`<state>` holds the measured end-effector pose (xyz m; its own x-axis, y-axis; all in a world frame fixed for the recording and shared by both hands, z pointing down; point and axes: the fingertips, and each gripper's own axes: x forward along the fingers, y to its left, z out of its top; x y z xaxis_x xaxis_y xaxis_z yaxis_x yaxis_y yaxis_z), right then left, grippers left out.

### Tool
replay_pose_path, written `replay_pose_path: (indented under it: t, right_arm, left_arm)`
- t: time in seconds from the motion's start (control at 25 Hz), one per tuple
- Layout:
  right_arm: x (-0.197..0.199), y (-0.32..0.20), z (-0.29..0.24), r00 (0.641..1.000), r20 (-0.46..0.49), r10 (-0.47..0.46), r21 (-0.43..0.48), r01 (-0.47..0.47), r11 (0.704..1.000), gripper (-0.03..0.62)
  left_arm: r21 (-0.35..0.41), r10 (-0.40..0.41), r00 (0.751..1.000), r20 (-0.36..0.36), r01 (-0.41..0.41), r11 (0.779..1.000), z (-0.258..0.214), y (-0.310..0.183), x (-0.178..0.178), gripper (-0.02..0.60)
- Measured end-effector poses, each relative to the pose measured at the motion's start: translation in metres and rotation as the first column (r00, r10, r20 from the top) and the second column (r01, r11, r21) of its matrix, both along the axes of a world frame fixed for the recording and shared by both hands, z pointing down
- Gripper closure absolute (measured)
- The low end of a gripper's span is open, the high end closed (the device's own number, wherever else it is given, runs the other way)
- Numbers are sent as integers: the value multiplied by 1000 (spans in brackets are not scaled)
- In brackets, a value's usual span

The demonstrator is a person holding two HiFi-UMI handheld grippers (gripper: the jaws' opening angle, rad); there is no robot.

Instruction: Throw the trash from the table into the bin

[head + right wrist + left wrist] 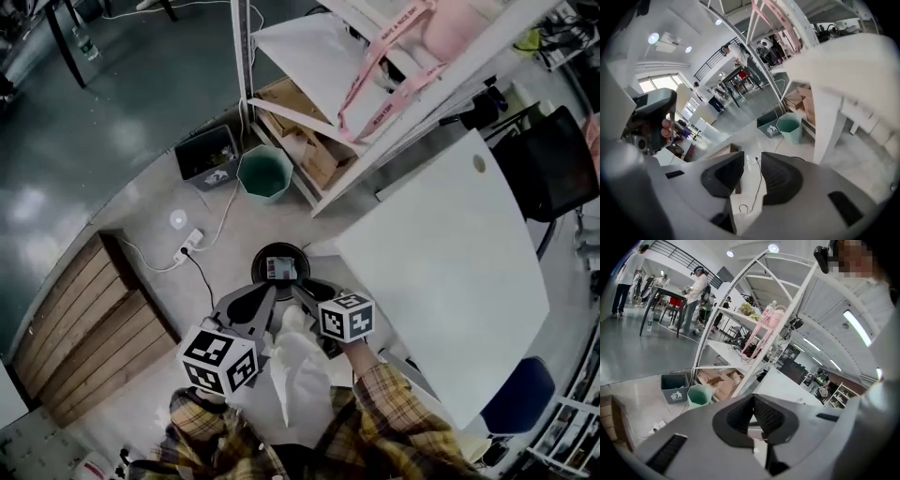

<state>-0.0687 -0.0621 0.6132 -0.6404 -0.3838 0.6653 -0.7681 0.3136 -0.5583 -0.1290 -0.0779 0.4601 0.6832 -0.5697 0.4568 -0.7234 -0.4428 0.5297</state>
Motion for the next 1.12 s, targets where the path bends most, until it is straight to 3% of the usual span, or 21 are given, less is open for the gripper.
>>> replay_pose_path:
  t: [0.2, 0.4, 0.56, 0.72, 0.96, 1.04, 1.12]
  right_arm:
    - [27, 0, -118, 991, 66, 114, 146, -123, 982, 493]
    - [80, 10, -230, 972, 95, 215, 355, -235, 905, 513]
    - [129, 35, -298, 941, 82, 328, 507, -322, 799, 539]
    - [170, 75, -336, 902, 32, 431, 596, -363, 716, 553]
    - [207, 123, -381, 806, 11, 592, 684, -438, 583, 585]
    - [213, 130, -389, 776, 14, 631, 692, -463, 554, 593]
    - [215, 134, -392, 761, 25, 649, 682, -488, 546, 594]
  left_arm:
    - [116, 115, 993, -28, -111, 987, -83, -4, 43, 574]
    - [237, 282, 957, -65, -259, 936, -157, 14, 110, 574]
    - [308, 429, 900, -83, -386, 869, -195, 41, 161, 574]
    - [342, 519, 846, -123, -455, 823, -220, 68, 197, 574]
    - [376, 654, 749, -108, -578, 724, -240, 109, 226, 574]
    - [382, 680, 726, -102, -602, 701, -245, 113, 228, 574]
    - [382, 699, 709, -99, -621, 684, -249, 115, 230, 574]
